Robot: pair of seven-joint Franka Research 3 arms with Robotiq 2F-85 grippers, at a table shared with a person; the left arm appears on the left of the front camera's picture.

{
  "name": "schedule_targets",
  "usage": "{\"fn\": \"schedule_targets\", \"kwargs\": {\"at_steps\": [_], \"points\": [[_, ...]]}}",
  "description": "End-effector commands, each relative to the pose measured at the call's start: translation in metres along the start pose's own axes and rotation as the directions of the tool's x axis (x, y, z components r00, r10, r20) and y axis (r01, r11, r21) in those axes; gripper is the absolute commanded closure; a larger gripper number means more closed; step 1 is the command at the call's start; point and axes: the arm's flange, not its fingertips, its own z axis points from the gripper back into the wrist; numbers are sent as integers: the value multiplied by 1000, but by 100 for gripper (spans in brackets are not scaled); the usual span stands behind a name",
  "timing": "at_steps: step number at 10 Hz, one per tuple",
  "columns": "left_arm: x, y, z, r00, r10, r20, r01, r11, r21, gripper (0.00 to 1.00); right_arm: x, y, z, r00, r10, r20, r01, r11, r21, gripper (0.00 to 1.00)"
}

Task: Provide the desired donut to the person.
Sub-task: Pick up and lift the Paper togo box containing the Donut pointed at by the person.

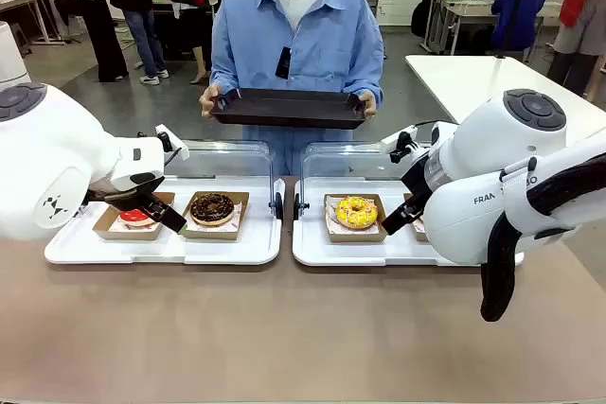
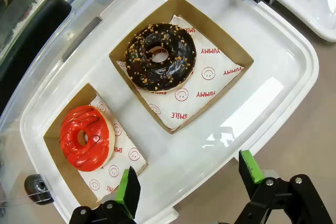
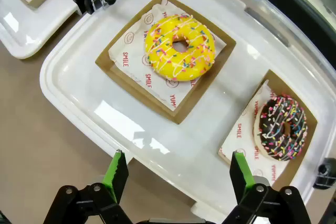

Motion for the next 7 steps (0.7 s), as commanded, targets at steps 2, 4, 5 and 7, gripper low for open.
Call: {"fn": "schedule_targets", "kwargs": {"at_steps": [2, 4, 5, 7], "points": [[0, 0, 0, 1000, 0, 0, 0, 1000, 0, 0, 0, 0, 0, 1000, 0, 0, 0, 1000, 0, 0], [0, 0, 0, 1000, 0, 0, 0, 1000, 0, 0, 0, 0, 0, 1000, 0, 0, 0, 1000, 0, 0], [0, 0, 0, 1000, 0, 0, 0, 1000, 0, 0, 0, 0, 0, 1000, 0, 0, 0, 1000, 0, 0], [0, 0, 0, 1000, 0, 0, 0, 1000, 0, 0, 0, 0, 0, 1000, 0, 0, 0, 1000, 0, 0]]}}
